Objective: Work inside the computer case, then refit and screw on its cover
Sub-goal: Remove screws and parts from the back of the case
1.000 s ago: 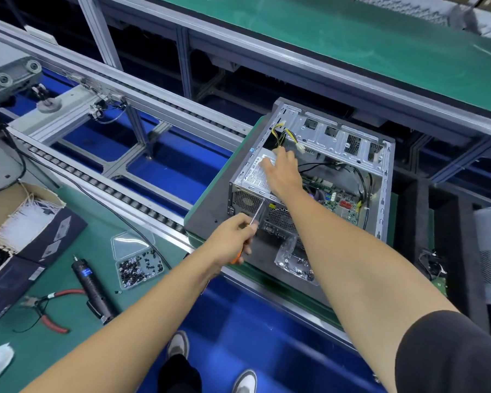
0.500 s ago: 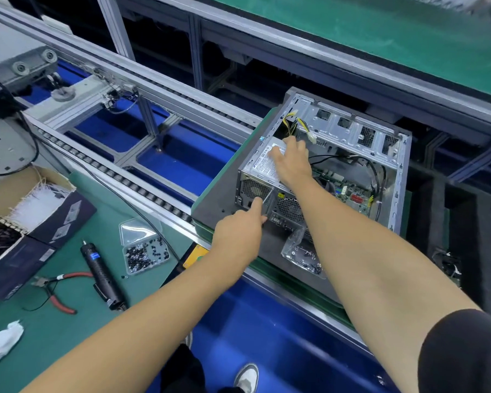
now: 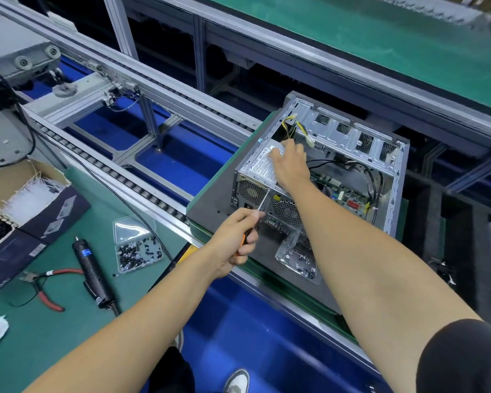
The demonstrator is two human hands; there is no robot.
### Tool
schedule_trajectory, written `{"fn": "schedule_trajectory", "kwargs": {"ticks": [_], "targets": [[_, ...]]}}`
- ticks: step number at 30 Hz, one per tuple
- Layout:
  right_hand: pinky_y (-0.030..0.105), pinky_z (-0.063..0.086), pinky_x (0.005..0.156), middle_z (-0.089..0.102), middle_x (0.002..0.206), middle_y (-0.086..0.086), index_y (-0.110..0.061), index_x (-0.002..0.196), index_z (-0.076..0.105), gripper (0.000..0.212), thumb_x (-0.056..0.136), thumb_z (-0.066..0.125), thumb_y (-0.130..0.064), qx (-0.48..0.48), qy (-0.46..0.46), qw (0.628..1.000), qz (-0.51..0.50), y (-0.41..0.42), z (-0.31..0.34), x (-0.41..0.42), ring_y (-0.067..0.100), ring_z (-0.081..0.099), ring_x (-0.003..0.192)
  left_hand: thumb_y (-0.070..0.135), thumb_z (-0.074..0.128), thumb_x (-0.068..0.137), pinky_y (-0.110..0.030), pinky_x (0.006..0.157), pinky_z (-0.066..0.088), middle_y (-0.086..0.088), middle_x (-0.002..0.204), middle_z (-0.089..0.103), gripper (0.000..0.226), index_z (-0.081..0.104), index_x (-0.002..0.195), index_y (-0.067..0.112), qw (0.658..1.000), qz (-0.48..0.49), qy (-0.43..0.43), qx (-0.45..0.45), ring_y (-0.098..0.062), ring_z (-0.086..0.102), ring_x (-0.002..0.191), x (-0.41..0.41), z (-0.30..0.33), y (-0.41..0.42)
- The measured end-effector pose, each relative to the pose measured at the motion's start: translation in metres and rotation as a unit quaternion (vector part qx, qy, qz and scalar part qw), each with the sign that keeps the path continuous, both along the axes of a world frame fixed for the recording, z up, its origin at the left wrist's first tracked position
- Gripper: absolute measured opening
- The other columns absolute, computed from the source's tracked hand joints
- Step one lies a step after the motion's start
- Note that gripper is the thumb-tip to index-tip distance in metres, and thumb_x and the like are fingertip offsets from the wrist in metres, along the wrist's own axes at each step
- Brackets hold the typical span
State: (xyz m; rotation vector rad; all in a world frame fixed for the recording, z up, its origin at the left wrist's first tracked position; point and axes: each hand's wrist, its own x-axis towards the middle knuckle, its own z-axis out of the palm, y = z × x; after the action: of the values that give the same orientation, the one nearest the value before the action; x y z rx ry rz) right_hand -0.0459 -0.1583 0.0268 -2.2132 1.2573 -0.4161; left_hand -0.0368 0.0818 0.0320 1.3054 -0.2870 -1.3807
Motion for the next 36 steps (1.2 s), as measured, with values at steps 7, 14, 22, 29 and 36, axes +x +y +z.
{"fn": "schedule_trajectory", "kwargs": {"ticks": [7,14,22,29,36], "targets": [[0.042,0.035,0.087,0.039,0.141,0.01,-0.018,0.141,0.042,0.048,0.099,0.046,-0.041,0.0,0.007,1.0,0.0,0.004,0.001,0.002,0.028,0.036,0.131,0.032,0.051,0.106,-0.032,0.046,0.033,-0.001,0.065,0.05,0.019,0.036,0.114,0.024,0.717,-0.092,-0.675,0.148,-0.023,0.048,0.053,-0.002,0.006,-0.005],[0.045,0.038,0.093,0.04,0.14,0.01,-0.018,0.14,0.043,0.047,0.099,0.043,-0.041,0.0,0.005,1.0,0.007,0.002,0.003,0.0,0.028,0.037,0.131,0.03,0.036,0.102,-0.031,0.048,0.029,0.001,0.063,0.053,0.01,0.037,0.1,0.021,0.803,-0.052,-0.586,0.094,-0.019,0.048,0.05,-0.012,0.004,-0.01],[0.05,0.042,0.098,0.04,0.14,0.009,-0.019,0.139,0.042,0.046,0.099,0.042,-0.042,-0.001,0.01,1.0,0.008,0.002,0.003,-0.001,0.028,0.038,0.129,0.03,0.064,0.096,-0.017,0.035,0.022,0.0,0.06,0.048,0.032,0.06,0.123,0.012,0.998,0.054,0.02,-0.008,-0.011,0.034,0.041,-0.003,0.001,-0.005],[0.047,0.041,0.095,0.039,0.142,0.01,-0.018,0.142,0.041,0.048,0.1,0.044,-0.04,-0.002,0.008,1.0,0.004,0.003,0.003,0.0,0.028,0.036,0.131,0.022,0.057,0.102,-0.02,0.038,0.024,0.005,0.049,0.039,0.015,0.049,0.094,0.012,0.98,0.02,-0.191,0.045,-0.013,0.028,0.038,0.003,0.017,-0.017],[0.047,0.041,0.095,0.039,0.142,0.012,-0.017,0.142,0.041,0.047,0.101,0.045,-0.04,-0.006,0.014,1.0,0.002,0.003,0.003,0.001,0.03,0.037,0.131,0.024,0.046,0.104,-0.029,0.047,0.027,0.0,0.062,0.051,0.018,0.03,0.097,0.028,0.704,-0.048,-0.697,0.127,-0.027,0.049,0.056,-0.01,0.006,-0.009]]}}
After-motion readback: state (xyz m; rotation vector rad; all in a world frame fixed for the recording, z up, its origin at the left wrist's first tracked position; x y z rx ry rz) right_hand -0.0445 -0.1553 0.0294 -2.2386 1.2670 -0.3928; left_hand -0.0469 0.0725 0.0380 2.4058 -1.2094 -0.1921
